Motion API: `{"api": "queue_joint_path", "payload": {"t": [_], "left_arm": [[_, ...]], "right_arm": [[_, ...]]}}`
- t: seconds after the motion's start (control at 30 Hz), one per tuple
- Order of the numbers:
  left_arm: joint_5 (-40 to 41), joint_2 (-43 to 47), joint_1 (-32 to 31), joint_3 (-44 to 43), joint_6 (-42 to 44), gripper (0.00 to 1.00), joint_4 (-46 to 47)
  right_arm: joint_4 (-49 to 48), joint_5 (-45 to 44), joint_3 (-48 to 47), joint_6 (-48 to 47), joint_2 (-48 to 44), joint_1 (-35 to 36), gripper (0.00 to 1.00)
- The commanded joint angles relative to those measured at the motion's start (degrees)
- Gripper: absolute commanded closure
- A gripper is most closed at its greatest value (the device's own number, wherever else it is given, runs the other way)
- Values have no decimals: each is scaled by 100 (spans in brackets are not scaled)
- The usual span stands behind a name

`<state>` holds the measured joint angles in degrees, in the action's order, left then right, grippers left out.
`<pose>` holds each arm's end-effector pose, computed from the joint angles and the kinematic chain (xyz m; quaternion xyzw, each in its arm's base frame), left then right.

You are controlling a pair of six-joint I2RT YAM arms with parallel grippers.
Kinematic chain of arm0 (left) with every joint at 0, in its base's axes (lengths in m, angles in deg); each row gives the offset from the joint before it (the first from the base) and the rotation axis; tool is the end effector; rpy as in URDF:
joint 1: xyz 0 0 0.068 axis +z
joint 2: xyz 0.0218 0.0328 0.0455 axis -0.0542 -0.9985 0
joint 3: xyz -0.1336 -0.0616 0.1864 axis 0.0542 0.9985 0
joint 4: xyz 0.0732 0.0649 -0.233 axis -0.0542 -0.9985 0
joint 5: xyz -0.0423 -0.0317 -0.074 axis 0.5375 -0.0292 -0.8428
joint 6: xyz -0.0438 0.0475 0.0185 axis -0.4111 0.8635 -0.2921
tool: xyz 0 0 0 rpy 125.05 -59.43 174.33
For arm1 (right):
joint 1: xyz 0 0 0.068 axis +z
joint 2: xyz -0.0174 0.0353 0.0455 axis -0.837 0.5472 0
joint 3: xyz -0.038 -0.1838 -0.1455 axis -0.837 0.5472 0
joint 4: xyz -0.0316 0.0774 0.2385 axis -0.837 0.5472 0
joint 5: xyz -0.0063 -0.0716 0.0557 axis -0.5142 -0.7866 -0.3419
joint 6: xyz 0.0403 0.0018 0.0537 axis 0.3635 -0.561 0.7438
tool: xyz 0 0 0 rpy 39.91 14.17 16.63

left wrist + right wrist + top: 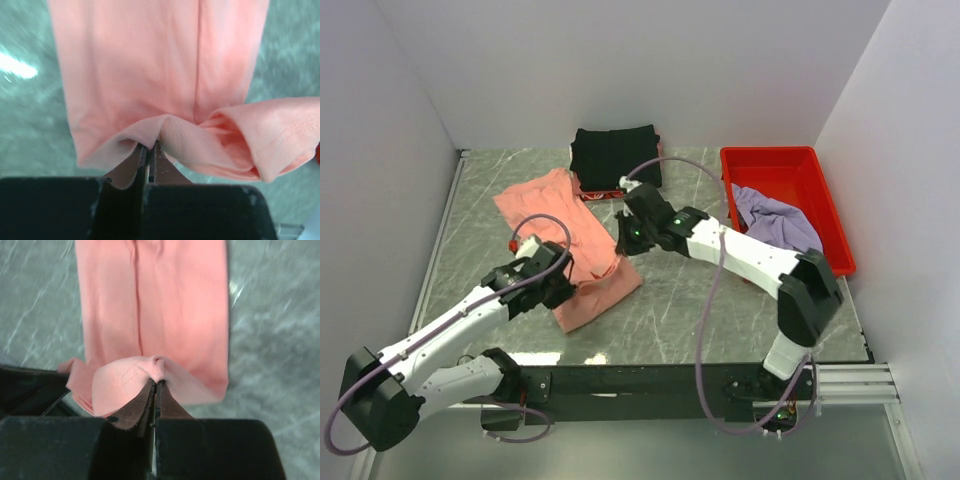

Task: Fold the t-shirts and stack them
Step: Fold the tshirt

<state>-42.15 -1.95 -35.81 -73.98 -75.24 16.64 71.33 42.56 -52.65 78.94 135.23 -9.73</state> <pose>0.1680 -0.1178 0.1910 -0.3121 0.9031 -0.1505 0.2537 0.2526 0.2785 0.2351 -0.1792 0.9019 0.2661 0.2892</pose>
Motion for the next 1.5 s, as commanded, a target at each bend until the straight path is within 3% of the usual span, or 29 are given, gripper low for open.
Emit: {"api": "queue_joint_path", "payload": {"t": [0.0, 0.3, 0.57, 1.13, 1.23, 1.33, 1.4, 1.47], "left_arm": [[58, -219, 472, -218, 568, 99, 349], [-171, -510, 1263, 36, 867, 99, 1281], [-267, -501, 1790, 142, 1087, 99, 1422], [-321, -1275, 2336, 194, 1289, 98, 1888], [-58, -1398, 2415, 124, 1281, 89, 1695], [-22, -1363, 2512, 37, 1272, 80, 1668], [162, -1267, 2538, -42, 1211, 54, 1624], [320, -1205, 2556, -157, 1176, 29, 1414]], "right_arm": [[205, -321, -741, -314, 459, -77, 100], [382, -462, -1929, -498, 1620, -165, 100], [346, -418, -2641, -719, 2164, -209, 100], [355, -392, -3476, -816, 3149, -279, 100], [382, -357, -3739, -859, 3413, -314, 94], [539, -348, -4143, -1008, 3685, -341, 73], [697, -418, -4415, -1096, 3809, -358, 64], [856, -427, -4645, -1123, 3731, -385, 47]]}}
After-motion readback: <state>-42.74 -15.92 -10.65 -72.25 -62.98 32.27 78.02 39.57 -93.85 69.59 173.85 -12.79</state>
